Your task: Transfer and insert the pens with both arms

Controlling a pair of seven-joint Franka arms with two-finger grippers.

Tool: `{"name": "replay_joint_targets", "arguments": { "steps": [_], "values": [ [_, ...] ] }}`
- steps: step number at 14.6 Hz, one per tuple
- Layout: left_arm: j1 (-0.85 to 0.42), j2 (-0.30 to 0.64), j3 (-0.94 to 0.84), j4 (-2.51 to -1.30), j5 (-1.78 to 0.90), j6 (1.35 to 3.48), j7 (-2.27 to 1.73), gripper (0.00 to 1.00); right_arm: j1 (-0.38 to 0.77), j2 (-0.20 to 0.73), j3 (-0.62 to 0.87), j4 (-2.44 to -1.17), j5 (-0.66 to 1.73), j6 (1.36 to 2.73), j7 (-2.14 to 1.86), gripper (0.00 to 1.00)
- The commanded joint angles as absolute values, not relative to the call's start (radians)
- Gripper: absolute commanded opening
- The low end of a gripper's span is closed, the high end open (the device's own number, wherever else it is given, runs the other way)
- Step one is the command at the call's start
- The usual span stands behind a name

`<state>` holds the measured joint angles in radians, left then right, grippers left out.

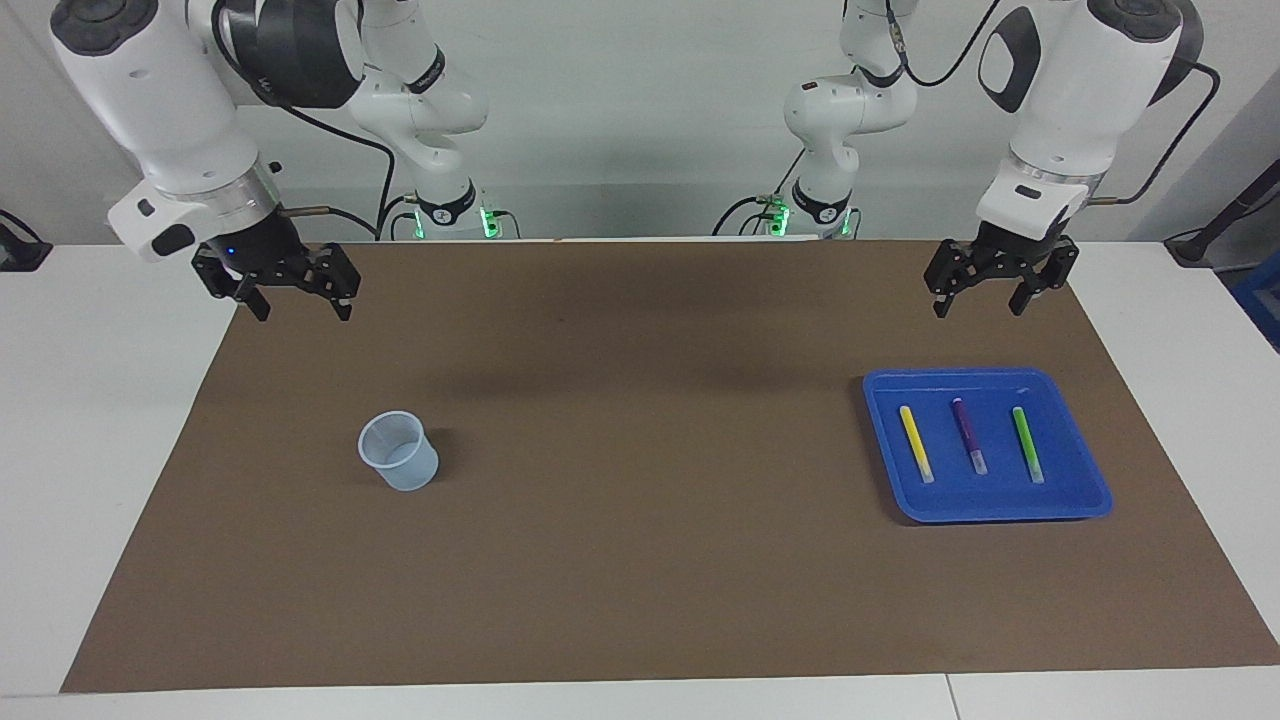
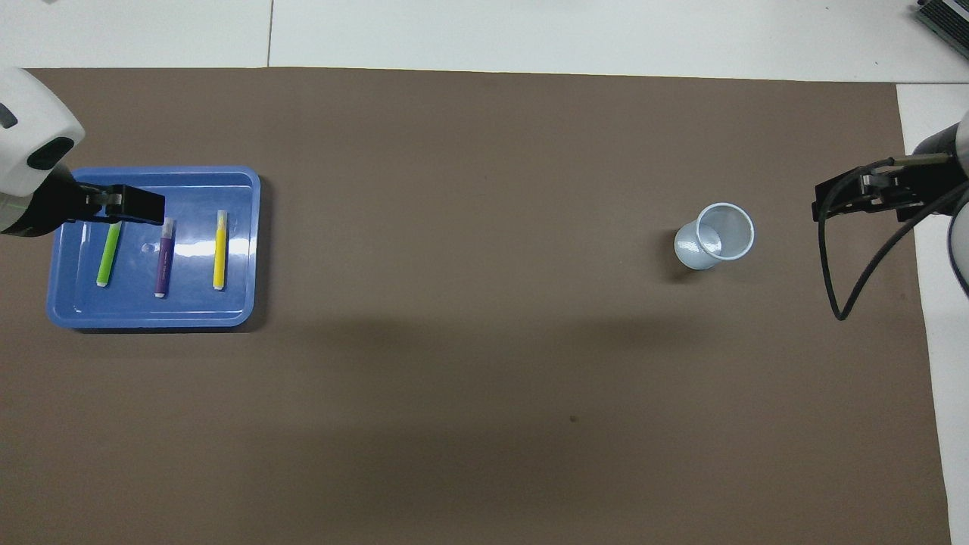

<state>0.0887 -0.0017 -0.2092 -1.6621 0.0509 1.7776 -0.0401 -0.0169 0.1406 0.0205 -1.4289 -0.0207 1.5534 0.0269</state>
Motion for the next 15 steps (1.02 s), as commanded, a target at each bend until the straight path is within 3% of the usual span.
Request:
{"name": "replay_joint_targets", "arguments": {
  "steps": [1, 15],
  "values": [
    [0.097, -0.037, -0.209, -1.703, 0.037, 1.802, -0.037, 1.00, -0.038, 0.112, 0.025, -1.466, -0.006, 1.552, 0.020, 1.00],
    [0.097, -0.037, -0.209, -1.694, 0.037, 1.793, -0.041, 1.00, -0.031, 0.110, 0.026, -1.474, -0.006, 1.557, 0.018, 1.00]
  ]
}}
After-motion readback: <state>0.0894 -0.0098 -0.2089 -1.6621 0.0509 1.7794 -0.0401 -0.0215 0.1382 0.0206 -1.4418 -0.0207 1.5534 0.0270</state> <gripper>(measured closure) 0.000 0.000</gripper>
